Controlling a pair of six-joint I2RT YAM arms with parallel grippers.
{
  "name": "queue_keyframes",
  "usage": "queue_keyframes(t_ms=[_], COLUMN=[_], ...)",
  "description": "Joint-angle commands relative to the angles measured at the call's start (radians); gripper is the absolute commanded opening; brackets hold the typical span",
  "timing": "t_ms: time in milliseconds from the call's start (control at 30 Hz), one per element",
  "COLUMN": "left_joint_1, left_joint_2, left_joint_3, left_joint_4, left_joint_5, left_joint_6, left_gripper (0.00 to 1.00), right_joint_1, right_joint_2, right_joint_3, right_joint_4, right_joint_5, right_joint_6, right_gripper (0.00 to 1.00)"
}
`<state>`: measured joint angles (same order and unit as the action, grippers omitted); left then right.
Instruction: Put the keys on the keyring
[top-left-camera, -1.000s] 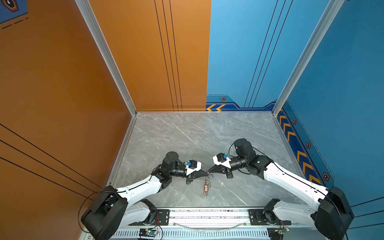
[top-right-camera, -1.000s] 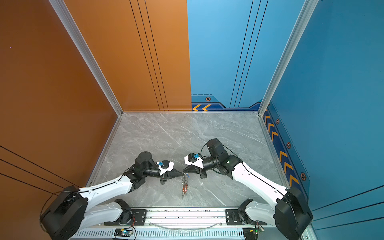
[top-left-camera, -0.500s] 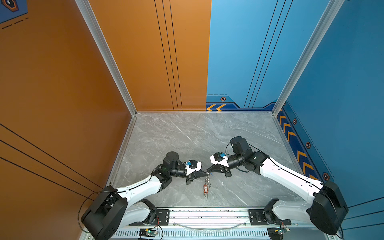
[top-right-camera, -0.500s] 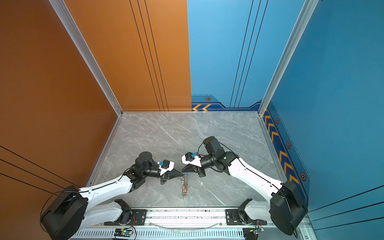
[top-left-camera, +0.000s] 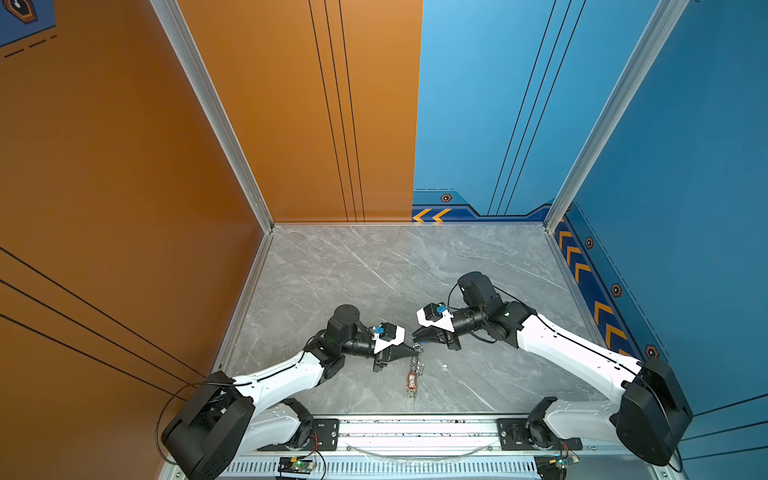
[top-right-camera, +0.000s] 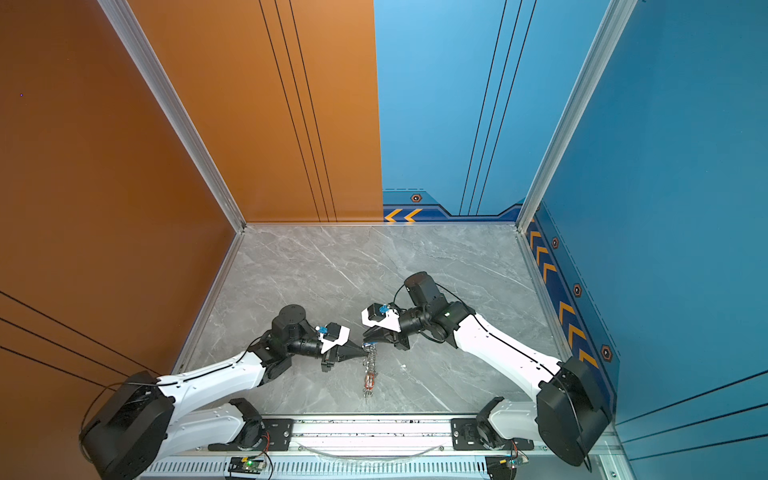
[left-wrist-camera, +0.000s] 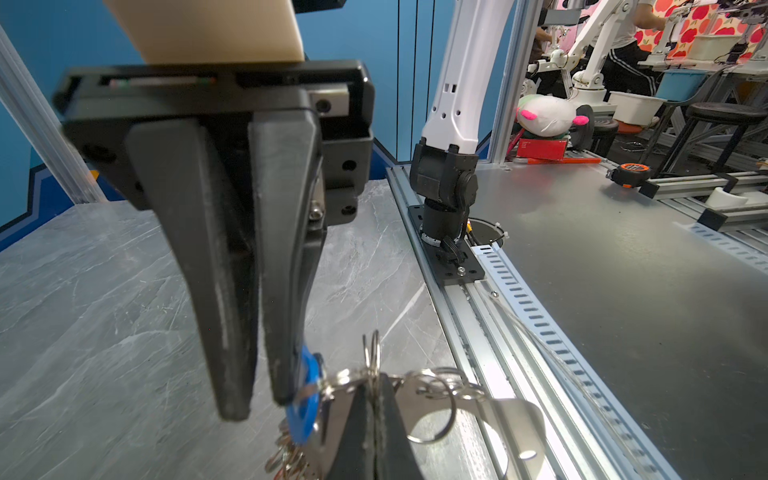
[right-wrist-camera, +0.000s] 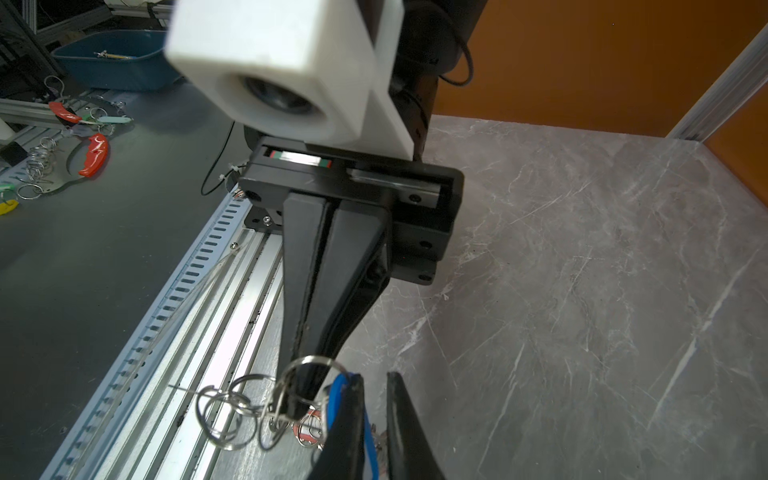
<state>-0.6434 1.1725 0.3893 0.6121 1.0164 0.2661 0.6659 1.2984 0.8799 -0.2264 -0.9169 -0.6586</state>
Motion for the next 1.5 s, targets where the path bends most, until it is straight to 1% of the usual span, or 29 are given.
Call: queue_keyframes(t_ms=[0,133,233,333,400,467,533,600,667,733,900,1167,1300,1467], left_joint_1=[-0.009,-0.009,-0.008,-0.008,-0.007,-0.008,-0.008,-0.009,-0.009,-0.009,-0.009,-0.009,-0.008,-0.009], left_joint_2=[-0.017,-0.019,-0.024,-0.037,-0.049,-0.056,-0.056,-0.056,-0.055,-0.057,-0.065,-0.066,-0.068,-0.071], left_joint_3=[0.011,0.01,0.006,0.0,-0.007,-0.013,-0.014,-0.014,-0.015,-0.018,-0.024,-0.024,-0.025,-0.026], left_joint_4=[0.021,0.021,0.021,0.02,0.019,0.02,0.02,0.02,0.02,0.02,0.02,0.02,0.02,0.02], left_joint_5=[0.043,0.037,0.025,-0.003,-0.033,-0.065,-0.087,-0.093,-0.097,-0.102,-0.121,-0.128,-0.129,-0.132], left_joint_6=[0.01,0.01,0.013,0.023,0.03,0.039,0.045,0.05,0.051,0.053,0.056,0.059,0.059,0.059], left_gripper=[0.0,0.0,0.0,0.0,0.0,0.0,0.0,0.0,0.0,0.0,0.0,0.0,0.0,0.0], right_joint_1=[0.003,0.014,0.021,0.02,0.018,0.01,-0.001,-0.002,0.008,0.028,0.075,0.099,0.106,0.107], right_joint_2=[0.006,-0.002,-0.019,-0.065,-0.116,-0.17,-0.218,-0.259,-0.275,-0.27,-0.244,-0.219,-0.213,-0.206], right_joint_3=[0.021,0.021,0.012,-0.024,-0.071,-0.119,-0.149,-0.169,-0.178,-0.172,-0.15,-0.15,-0.15,-0.144], right_joint_4=[0.016,0.018,0.037,0.119,0.208,0.264,0.264,0.225,0.197,0.174,0.123,0.104,0.099,0.086], right_joint_5=[0.038,0.043,0.075,0.15,0.239,0.287,0.262,0.202,0.143,0.125,0.189,0.226,0.241,0.233], right_joint_6=[-0.018,-0.015,0.005,0.084,0.162,0.216,0.244,0.246,0.244,0.239,0.203,0.182,0.175,0.169], right_gripper=[0.16,0.16,0.18,0.2,0.2,0.2,0.2,0.21,0.24,0.25,0.28,0.3,0.29,0.22])
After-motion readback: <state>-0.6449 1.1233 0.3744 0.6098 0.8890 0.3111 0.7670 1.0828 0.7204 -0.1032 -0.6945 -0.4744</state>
